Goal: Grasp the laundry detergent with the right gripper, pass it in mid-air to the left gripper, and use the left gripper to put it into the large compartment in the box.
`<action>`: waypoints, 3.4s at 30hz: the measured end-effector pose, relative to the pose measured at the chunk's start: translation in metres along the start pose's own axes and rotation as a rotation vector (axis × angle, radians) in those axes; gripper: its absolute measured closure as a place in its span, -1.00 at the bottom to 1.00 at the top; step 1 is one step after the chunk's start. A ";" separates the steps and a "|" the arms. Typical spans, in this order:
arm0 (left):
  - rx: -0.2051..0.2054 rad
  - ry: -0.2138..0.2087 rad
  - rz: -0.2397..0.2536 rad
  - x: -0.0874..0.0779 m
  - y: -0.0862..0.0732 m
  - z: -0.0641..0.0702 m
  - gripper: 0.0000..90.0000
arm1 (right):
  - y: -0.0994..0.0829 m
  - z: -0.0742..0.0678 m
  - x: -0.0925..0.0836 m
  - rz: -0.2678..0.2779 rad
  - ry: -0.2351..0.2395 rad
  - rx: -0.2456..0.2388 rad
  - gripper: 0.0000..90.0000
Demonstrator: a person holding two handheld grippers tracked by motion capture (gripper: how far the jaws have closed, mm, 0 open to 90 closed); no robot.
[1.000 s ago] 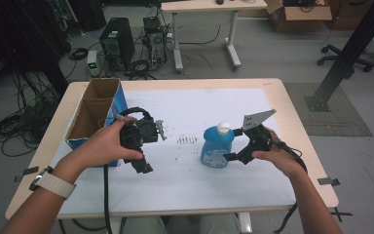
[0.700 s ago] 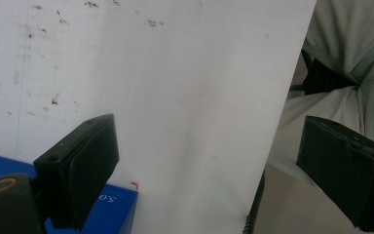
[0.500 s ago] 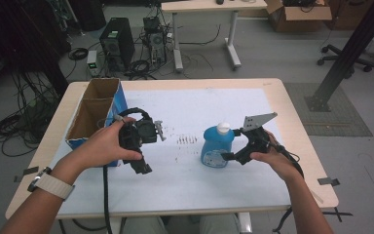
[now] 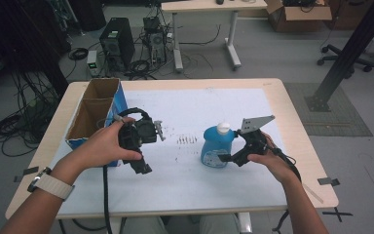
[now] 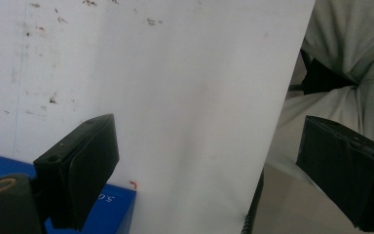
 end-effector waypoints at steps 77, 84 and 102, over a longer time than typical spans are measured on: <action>-0.012 -0.005 0.014 0.003 -0.003 -0.001 -0.81 | 0.001 -0.002 0.012 0.050 -0.008 -0.033 -0.10; -0.013 -0.005 0.014 0.003 -0.003 -0.001 -0.81 | 0.001 -0.003 0.012 0.049 -0.015 -0.046 -0.09; -0.018 0.004 0.027 -0.001 -0.004 -0.001 -0.81 | 0.008 -0.008 0.003 0.041 -0.029 -0.055 -0.02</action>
Point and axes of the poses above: each handheld gripper's, and its own axes: x roughly forward along the jaws, y roughly out of its top, z roughly to its right, the point moved 9 cm from there along x, roughly forward along the jaws, and after that the axes turned 10 degrees about -z, right-handed, at the moved point
